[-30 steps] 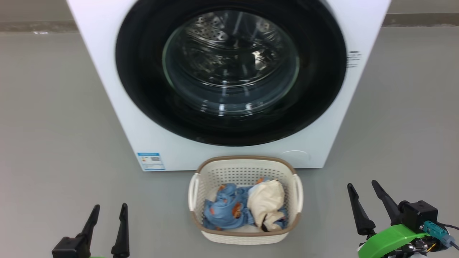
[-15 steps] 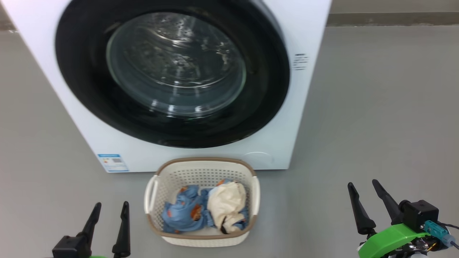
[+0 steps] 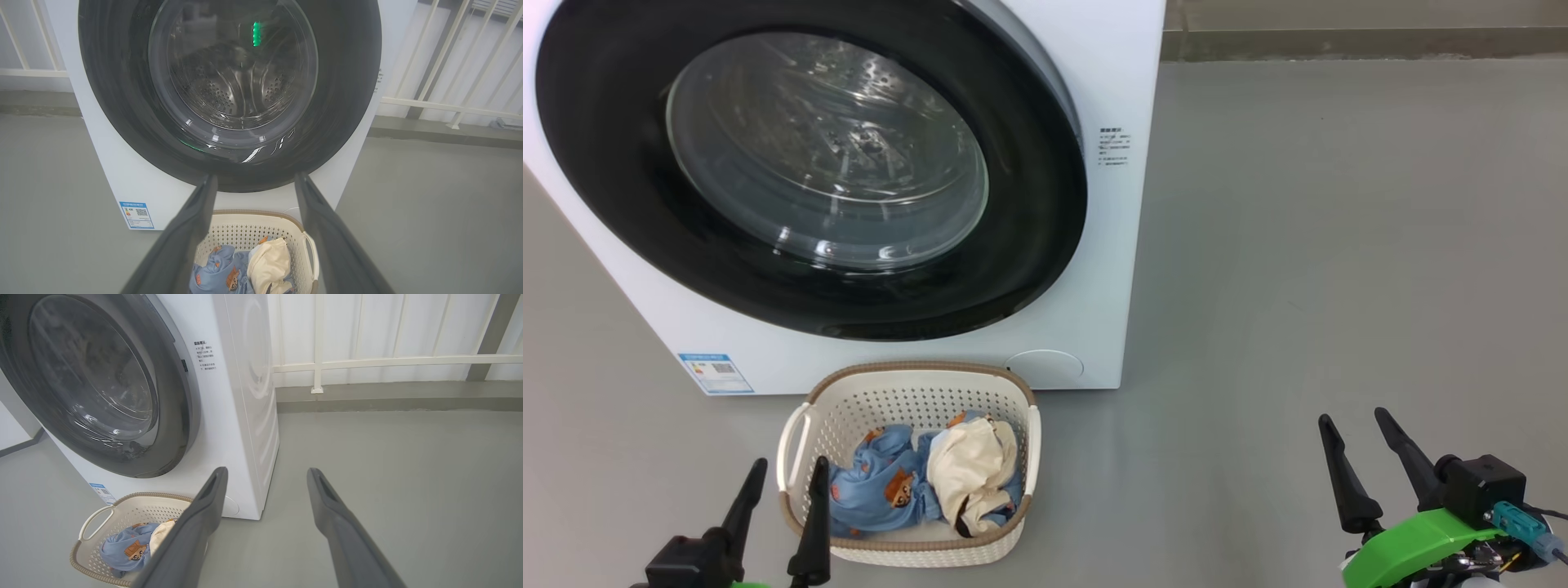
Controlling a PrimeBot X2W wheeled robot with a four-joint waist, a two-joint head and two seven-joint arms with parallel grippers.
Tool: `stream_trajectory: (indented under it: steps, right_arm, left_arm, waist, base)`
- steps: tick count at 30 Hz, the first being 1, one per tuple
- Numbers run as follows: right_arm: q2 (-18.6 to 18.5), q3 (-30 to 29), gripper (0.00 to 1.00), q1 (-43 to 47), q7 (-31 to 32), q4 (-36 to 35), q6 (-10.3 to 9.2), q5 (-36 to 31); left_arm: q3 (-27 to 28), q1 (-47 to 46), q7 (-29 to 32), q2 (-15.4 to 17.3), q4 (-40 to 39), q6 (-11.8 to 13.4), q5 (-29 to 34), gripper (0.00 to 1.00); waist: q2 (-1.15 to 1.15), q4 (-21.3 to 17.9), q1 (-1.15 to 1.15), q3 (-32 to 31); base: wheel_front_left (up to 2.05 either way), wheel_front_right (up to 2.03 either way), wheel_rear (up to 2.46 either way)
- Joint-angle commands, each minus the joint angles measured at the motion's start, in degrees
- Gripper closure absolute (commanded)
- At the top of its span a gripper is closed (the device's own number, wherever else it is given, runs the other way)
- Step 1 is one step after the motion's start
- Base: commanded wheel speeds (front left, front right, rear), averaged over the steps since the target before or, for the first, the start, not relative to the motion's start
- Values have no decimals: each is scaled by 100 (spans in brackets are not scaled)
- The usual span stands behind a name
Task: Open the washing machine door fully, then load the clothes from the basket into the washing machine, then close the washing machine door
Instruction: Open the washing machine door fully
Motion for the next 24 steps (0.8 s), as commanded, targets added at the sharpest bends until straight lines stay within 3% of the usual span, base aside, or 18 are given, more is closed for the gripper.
stream_trajectory:
  steps: [1,10,11,12,13,15,24]
  right_arm:
    - [-68,93,0,-138,-71,-138,26,-30]
    - [-47,119,0,-233,-71,-139,26,76]
    - [-19,101,4,-265,-71,-154,26,156]
    - [21,76,49,-305,-71,-176,26,274]
    - [68,55,63,-356,-71,-200,26,423]
    - [138,30,100,-496,-71,-278,26,737]
    - [85,343,100,-1369,-71,-844,26,2445]
  left_arm:
    - [176,-233,-61,117,-142,-21,-52,0]
    - [110,-224,-61,102,-132,-21,-83,0]
    - [99,-214,-61,88,-132,-21,-87,0]
    - [90,-203,-61,73,-131,-21,-92,0]
    - [82,-192,-61,55,-136,-21,-95,0]
    - [61,-171,-61,17,-149,-21,-98,0]
    - [-99,-305,-61,-113,-212,-21,-135,0]
  waist:
    - [0,5,0,-2]
    - [0,44,0,13]
    - [0,46,0,17]
    - [0,48,0,23]
    - [0,46,0,30]
    - [0,49,0,49]
    - [0,189,0,364]
  base:
    - [27,27,-54]
    - [4,4,-7]
    - [0,0,0]
    - [0,0,0]
    - [0,0,0]
    - [0,0,0]
    - [0,0,0]
